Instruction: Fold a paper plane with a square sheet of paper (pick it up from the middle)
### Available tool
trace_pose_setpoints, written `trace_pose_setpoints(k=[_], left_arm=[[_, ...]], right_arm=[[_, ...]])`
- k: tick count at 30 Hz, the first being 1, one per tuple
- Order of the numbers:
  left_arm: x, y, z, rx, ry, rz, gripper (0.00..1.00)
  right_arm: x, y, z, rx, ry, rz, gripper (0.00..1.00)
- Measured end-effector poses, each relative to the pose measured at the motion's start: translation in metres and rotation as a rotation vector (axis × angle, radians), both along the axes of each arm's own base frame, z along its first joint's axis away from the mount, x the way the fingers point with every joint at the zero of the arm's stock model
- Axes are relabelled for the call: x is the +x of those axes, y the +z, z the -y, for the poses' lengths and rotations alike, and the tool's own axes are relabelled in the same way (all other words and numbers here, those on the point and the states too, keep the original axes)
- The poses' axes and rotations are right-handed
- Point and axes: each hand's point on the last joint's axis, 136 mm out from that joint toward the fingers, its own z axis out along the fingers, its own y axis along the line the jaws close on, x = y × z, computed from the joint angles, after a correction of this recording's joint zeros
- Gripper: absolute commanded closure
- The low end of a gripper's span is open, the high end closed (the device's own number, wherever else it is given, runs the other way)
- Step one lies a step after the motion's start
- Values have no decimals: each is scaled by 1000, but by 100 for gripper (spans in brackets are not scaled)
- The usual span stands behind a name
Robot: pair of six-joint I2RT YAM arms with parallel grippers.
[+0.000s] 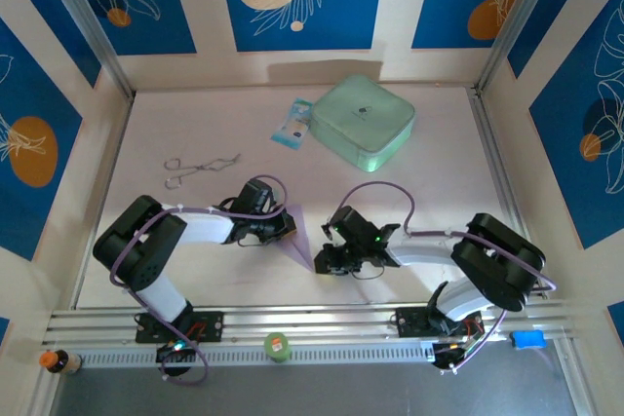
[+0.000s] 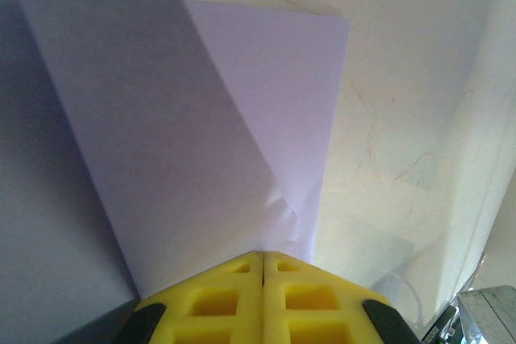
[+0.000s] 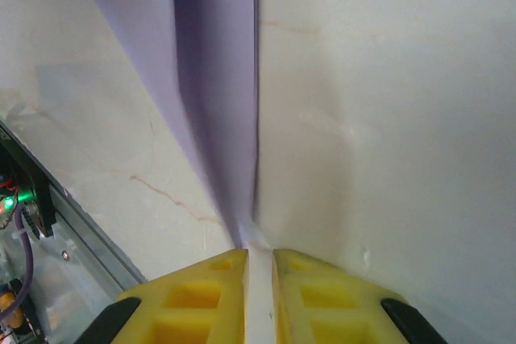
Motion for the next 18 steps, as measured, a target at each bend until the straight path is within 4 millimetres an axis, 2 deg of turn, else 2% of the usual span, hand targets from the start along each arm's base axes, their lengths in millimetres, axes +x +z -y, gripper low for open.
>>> trace_pose_setpoints(k=[4, 9, 12, 15, 18], left_arm=[[0, 0, 0, -1, 0, 1, 96], [0, 0, 0, -1, 0, 1, 96], [0, 0, 0, -1, 0, 1, 96], [0, 0, 0, -1, -1, 0, 96], [0, 0, 0, -1, -1, 0, 96]], right_arm=[[-2, 3, 8, -20, -9, -8, 85], [15, 29, 6, 58, -46, 30, 93], [31, 44, -6, 101, -53, 46, 95], [44, 57, -29, 135, -21, 67, 96], [53, 58, -49, 140, 5, 75, 97]])
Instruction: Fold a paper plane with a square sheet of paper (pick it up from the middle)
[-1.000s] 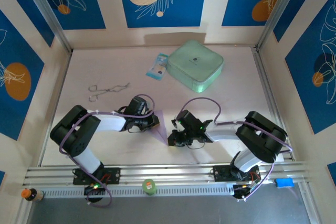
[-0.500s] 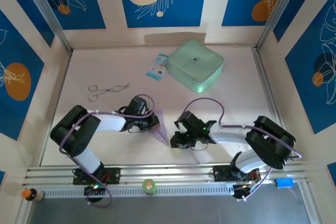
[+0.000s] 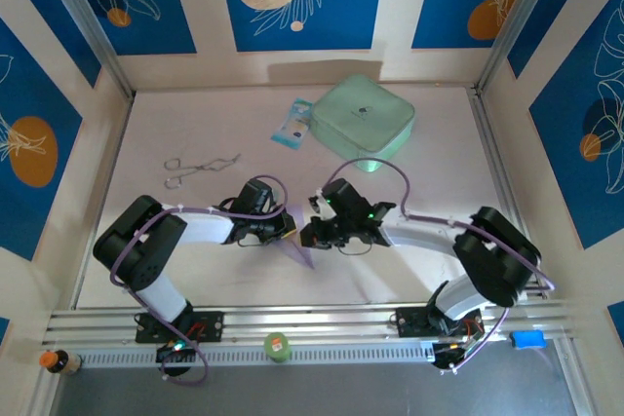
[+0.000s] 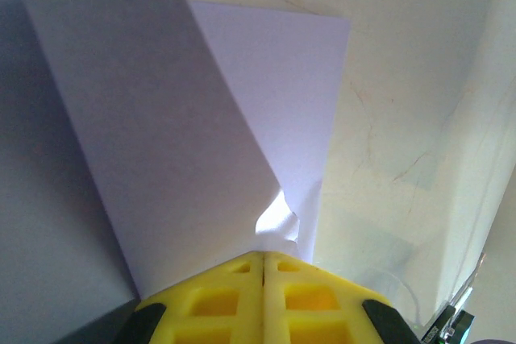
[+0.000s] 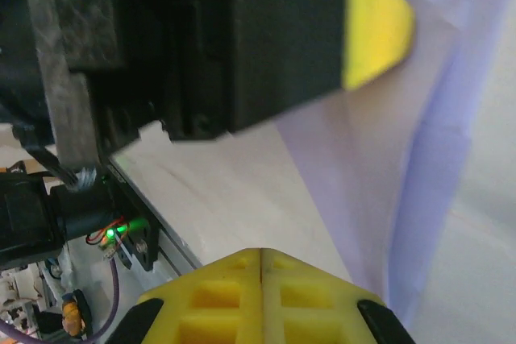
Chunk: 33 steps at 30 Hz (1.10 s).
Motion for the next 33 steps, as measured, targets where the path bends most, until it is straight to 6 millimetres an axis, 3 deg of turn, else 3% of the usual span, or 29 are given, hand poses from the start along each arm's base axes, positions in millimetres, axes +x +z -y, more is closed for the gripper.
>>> trace_pose_setpoints(k=[12, 21, 33], left_arm=[[0, 0, 1, -4, -2, 2, 96], [0, 0, 1, -5, -2, 2, 96], [0, 0, 1, -6, -4, 3, 96]], right_arm=[[6, -34, -22, -106, 43, -22, 97], [-5, -62, -5, -164, 27, -57, 97], [-7, -62, -3, -97, 2, -30, 96]])
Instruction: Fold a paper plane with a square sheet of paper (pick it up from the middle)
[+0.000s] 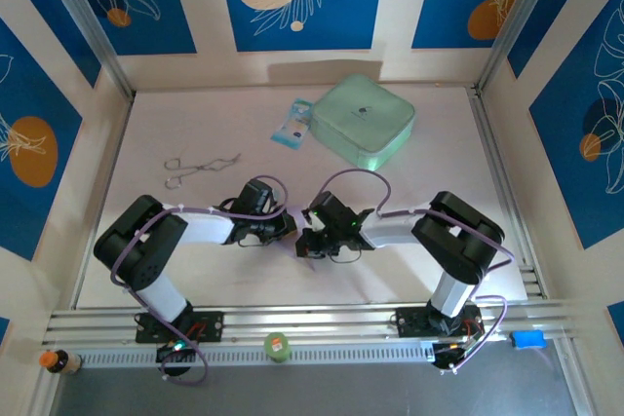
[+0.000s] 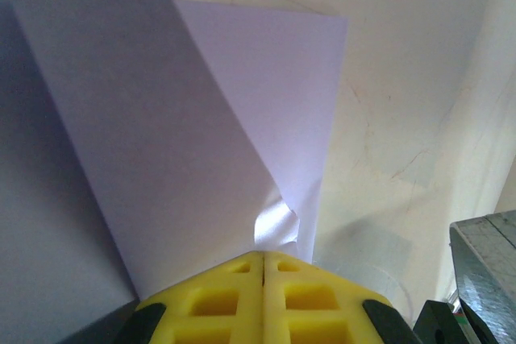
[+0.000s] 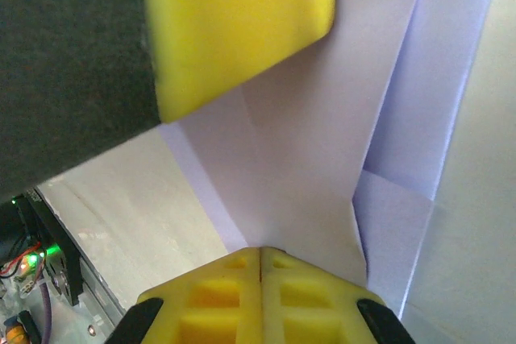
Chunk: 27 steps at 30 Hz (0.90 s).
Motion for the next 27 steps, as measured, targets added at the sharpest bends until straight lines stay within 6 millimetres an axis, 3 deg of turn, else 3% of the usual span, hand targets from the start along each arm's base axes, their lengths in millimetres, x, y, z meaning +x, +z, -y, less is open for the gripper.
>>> trace_pose_setpoints(k=[27], left_arm=[[-1, -1, 5, -24, -17, -2, 97]], right_arm=[[-45, -2, 46, 44, -11, -4, 95]])
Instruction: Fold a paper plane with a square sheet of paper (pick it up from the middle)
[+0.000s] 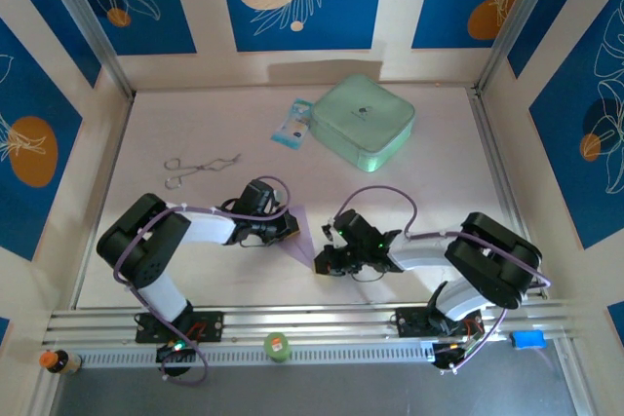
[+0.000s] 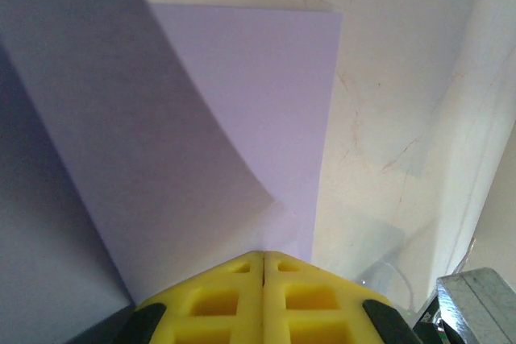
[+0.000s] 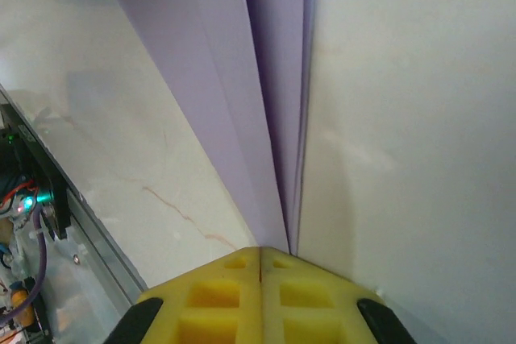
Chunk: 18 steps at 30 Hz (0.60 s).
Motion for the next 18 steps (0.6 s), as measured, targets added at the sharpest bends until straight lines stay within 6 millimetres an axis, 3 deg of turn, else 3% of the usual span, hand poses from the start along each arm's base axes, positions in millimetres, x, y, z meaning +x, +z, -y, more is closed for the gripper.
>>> trace_pose_setpoints(k=[8, 11, 18], left_arm=[[0, 0, 0, -2, 0, 3, 97], [0, 0, 0, -3, 0, 4, 97], [0, 0, 0, -3, 0, 4, 97]], right_arm=[[-12, 2, 12, -5, -8, -27, 95], [-13, 13, 17, 1, -20, -31, 93], [36, 63, 3, 96, -85, 46, 93]])
